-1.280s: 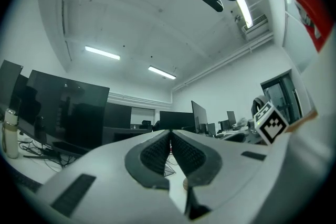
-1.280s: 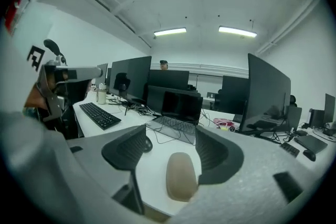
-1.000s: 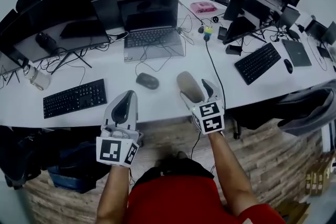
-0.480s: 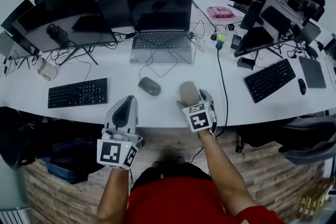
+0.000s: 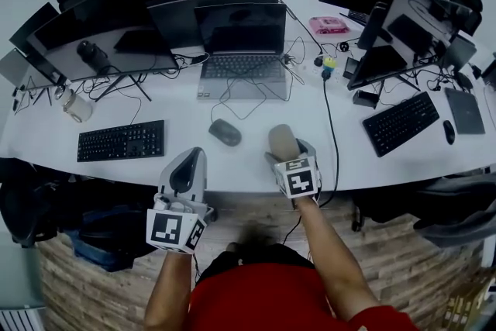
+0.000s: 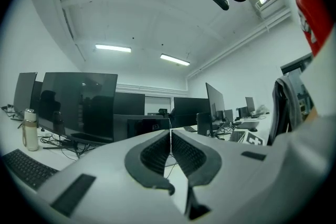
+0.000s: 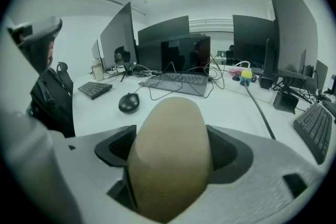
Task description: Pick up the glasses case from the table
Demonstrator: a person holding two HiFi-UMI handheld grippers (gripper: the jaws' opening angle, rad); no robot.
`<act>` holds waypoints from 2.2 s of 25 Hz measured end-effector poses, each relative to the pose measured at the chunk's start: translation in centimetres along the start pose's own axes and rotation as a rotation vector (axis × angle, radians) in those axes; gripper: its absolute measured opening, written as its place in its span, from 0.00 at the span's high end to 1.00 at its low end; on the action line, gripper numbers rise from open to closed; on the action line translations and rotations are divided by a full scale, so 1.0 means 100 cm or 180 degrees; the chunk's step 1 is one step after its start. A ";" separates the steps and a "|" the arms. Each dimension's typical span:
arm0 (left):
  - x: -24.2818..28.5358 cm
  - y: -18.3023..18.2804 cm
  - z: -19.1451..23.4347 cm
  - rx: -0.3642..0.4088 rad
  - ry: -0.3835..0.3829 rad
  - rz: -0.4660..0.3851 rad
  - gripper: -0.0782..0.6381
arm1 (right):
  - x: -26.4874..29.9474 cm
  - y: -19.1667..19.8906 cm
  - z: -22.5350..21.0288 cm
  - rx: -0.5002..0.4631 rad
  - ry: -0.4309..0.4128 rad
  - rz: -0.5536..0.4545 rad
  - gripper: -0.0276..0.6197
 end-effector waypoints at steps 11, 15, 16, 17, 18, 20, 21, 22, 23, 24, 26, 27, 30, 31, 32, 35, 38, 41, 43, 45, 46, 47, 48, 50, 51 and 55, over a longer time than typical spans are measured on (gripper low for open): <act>-0.028 -0.025 -0.002 -0.0028 0.0143 -0.0139 0.87 | -0.125 -0.080 0.030 0.0155 -0.0273 -0.1127 0.34; -0.036 -0.043 -0.001 -0.0028 0.0191 -0.0254 0.87 | -0.172 -0.100 0.047 0.0083 -0.0272 -0.1437 0.34; -0.038 -0.047 0.000 -0.0029 0.0203 -0.0275 0.87 | -0.183 -0.103 0.050 0.0069 -0.0263 -0.1503 0.34; -0.040 -0.052 0.000 -0.0032 0.0215 -0.0291 0.87 | -0.193 -0.106 0.053 0.0055 -0.0250 -0.1564 0.34; -0.042 -0.055 0.000 -0.0037 0.0227 -0.0303 0.87 | -0.202 -0.109 0.056 0.0040 -0.0231 -0.1620 0.34; -0.045 -0.062 0.000 -0.0036 0.0245 -0.0317 0.87 | -0.220 -0.113 0.060 0.0006 -0.0187 -0.1715 0.34; -0.047 -0.064 0.000 -0.0029 0.0253 -0.0321 0.87 | -0.227 -0.114 0.062 -0.0008 -0.0170 -0.1754 0.34; -0.049 -0.067 0.000 -0.0017 0.0262 -0.0327 0.87 | -0.235 -0.116 0.064 -0.0014 -0.0157 -0.1787 0.34; -0.050 -0.070 0.000 -0.0004 0.0271 -0.0335 0.87 | -0.241 -0.116 0.065 -0.0014 -0.0144 -0.1815 0.34; -0.052 -0.072 0.000 0.0006 0.0280 -0.0343 0.87 | -0.246 -0.116 0.067 -0.0009 -0.0131 -0.1841 0.34; -0.054 -0.075 0.001 0.0012 0.0303 -0.0358 0.87 | -0.253 -0.115 0.069 -0.0001 -0.0100 -0.1880 0.34; -0.054 -0.075 0.001 0.0007 0.0317 -0.0362 0.87 | -0.255 -0.114 0.070 0.0001 -0.0086 -0.1894 0.34; -0.055 -0.074 0.000 -0.0014 0.0356 -0.0367 0.87 | -0.257 -0.110 0.073 0.0038 -0.0067 -0.1910 0.34; -0.055 -0.074 -0.001 -0.0020 0.0369 -0.0369 0.87 | -0.257 -0.109 0.073 0.0060 -0.0065 -0.1911 0.34; -0.055 -0.074 -0.002 -0.0025 0.0384 -0.0371 0.87 | -0.257 -0.107 0.073 0.0082 -0.0062 -0.1913 0.34; -0.054 -0.073 -0.005 -0.0030 0.0429 -0.0375 0.87 | -0.257 -0.104 0.073 0.0106 -0.0042 -0.1905 0.34; -0.053 -0.073 -0.007 -0.0027 0.0454 -0.0378 0.87 | -0.257 -0.104 0.074 0.0079 -0.0030 -0.1884 0.34; -0.052 -0.073 -0.007 -0.0019 0.0463 -0.0377 0.87 | -0.257 -0.104 0.075 0.0054 -0.0027 -0.1867 0.34; -0.052 -0.073 -0.007 -0.0017 0.0465 -0.0381 0.87 | -0.257 -0.104 0.076 0.0039 -0.0033 -0.1870 0.34; -0.051 -0.073 -0.007 -0.0016 0.0474 -0.0379 0.87 | -0.257 -0.104 0.076 0.0026 -0.0033 -0.1874 0.34; -0.051 -0.072 -0.008 -0.0016 0.0482 -0.0375 0.87 | -0.257 -0.104 0.076 0.0022 -0.0031 -0.1873 0.34; -0.050 -0.072 -0.008 -0.0014 0.0490 -0.0371 0.87 | -0.256 -0.104 0.076 0.0021 -0.0030 -0.1872 0.34; -0.050 -0.072 -0.009 -0.0011 0.0498 -0.0368 0.87 | -0.256 -0.104 0.076 0.0023 -0.0031 -0.1870 0.34; -0.049 -0.072 -0.010 -0.0001 0.0510 -0.0363 0.87 | -0.256 -0.104 0.075 0.0032 -0.0033 -0.1864 0.34; -0.049 -0.072 -0.011 0.0003 0.0513 -0.0358 0.87 | -0.256 -0.103 0.075 0.0037 -0.0035 -0.1861 0.34; -0.046 -0.071 -0.013 0.0013 0.0520 -0.0347 0.87 | -0.255 -0.102 0.072 0.0050 -0.0046 -0.1856 0.34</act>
Point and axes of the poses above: the fingertips, and each gripper's own axes: x forward along the fingers, z to its left, y out of its underside, the point moved 6 cm from there along -x, backward along the fingers, and after that the axes turned 1 degree about -y, right-handed, at the moved point
